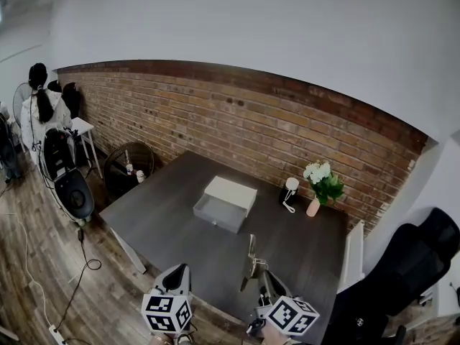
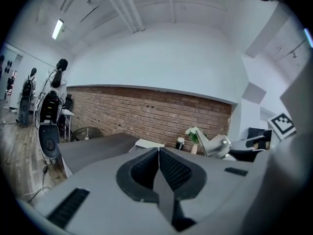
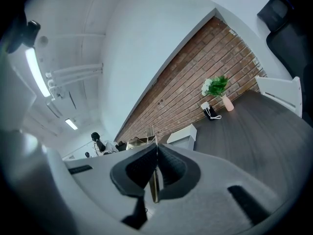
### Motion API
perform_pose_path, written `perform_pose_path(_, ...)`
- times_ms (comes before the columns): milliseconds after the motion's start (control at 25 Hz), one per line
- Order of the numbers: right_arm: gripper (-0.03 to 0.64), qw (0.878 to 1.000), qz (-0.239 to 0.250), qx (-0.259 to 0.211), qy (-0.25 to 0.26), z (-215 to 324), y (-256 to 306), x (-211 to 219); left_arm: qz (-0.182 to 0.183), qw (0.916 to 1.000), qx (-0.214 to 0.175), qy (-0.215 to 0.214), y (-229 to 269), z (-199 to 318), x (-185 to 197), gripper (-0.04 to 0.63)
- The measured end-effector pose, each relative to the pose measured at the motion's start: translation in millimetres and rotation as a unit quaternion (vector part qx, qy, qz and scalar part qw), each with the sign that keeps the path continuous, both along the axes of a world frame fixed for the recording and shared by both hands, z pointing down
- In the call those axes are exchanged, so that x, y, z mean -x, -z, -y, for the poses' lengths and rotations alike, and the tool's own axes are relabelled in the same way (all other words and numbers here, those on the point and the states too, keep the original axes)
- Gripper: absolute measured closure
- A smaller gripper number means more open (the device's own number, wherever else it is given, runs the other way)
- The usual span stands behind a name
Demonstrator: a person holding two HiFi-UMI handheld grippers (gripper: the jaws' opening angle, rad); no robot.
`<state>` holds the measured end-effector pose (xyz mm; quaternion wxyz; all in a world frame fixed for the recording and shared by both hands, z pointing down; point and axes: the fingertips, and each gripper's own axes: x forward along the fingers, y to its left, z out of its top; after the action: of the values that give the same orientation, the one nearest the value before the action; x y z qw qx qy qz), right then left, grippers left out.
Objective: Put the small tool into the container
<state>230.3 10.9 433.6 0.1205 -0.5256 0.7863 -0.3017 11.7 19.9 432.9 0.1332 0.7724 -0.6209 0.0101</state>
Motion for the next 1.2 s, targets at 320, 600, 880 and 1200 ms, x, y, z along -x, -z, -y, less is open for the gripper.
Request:
perform_pose_path(320,0.611,0.999,-0.01,0.007,-0.031,53.2,-12.5,15.2,-0.011,0.9997,-0.001,-0.023,-12.2,69.3,21.3,0.589)
perform_pose_path(600,0.612,0.998,-0.003,0.005,-0.065,116.0,-3.9,51.6,-0.009,0.9987,-0.011,-0.05,4.2,152.6,63.3,0.589)
perform_pose_path(880,0.612,0.995,0.0,0.002,-0.105,174.1,4.4,75.2,-0.009,0.9966,-0.012,-0.081,11.1,227.6,89.9,0.589)
perform_pose_path(1200,0.612,0.989,0.005,0.01,-0.147,222.3,-0.1,95.9,-0.006,0.992,-0.006,-0.126,8.0,293.0,105.8,0.589)
